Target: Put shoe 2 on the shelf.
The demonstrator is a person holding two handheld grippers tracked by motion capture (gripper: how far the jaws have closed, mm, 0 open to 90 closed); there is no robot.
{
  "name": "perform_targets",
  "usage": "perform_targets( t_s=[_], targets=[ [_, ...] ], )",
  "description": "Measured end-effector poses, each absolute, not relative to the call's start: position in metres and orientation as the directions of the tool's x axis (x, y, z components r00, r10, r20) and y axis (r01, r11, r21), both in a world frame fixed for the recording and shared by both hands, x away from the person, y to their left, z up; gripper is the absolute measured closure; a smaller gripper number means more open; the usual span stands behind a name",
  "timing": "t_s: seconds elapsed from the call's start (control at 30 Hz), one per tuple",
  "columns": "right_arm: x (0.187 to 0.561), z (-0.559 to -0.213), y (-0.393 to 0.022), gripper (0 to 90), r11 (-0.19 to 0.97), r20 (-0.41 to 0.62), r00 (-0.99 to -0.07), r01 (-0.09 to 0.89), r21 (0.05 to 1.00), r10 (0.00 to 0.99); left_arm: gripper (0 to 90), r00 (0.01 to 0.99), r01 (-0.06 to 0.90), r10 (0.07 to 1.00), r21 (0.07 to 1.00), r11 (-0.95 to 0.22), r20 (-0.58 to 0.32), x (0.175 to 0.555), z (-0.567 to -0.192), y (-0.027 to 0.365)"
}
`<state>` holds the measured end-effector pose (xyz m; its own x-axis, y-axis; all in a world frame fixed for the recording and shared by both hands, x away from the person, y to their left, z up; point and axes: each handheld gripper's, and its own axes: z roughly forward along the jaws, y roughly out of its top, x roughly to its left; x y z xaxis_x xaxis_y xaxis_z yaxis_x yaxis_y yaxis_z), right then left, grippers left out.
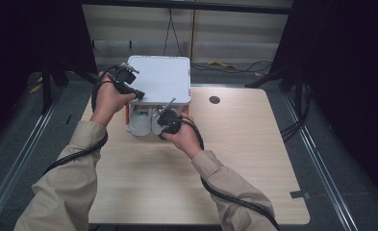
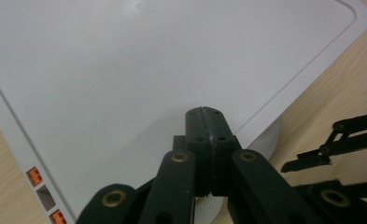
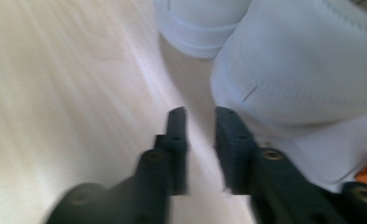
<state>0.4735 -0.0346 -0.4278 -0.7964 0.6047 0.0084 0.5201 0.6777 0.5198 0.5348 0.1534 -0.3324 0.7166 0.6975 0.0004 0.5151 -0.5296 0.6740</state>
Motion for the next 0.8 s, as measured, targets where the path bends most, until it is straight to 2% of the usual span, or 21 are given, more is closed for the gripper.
perform_targets(
  t_s=[0.1,0.3,0.43,0.53,0.8],
  targets=[
    [0.466,-0.423,-0.043,56.1,0.675,0.045,-0.8,0.533,0.511,0.598,78.7,0.71,0.53,0.704,0.666,-0.525,-0.009,0.535,-0.33,0.152],
    [0.451,-0.417,-0.065,43.4,0.672,0.069,-0.795,0.553,0.492,0.603,62.9,0.7,0.535,0.714,0.668,-0.517,-0.008,0.528,-0.316,0.151],
    [0.444,-0.416,-0.08,40.2,0.659,0.072,-0.78,0.57,0.492,0.621,54.3,0.692,0.551,0.722,0.66,-0.511,-0.019,0.52,-0.312,0.155],
    [0.439,-0.415,-0.091,37.5,0.635,0.096,-0.765,0.59,0.499,0.636,43.6,0.69,0.562,0.724,0.65,-0.511,-0.028,0.515,-0.312,0.159],
    [0.427,-0.411,-0.113,31.5,0.611,0.111,-0.748,0.609,0.505,0.654,34.1,0.697,0.572,0.716,0.635,-0.519,-0.043,0.493,-0.319,0.167]
  ],
)
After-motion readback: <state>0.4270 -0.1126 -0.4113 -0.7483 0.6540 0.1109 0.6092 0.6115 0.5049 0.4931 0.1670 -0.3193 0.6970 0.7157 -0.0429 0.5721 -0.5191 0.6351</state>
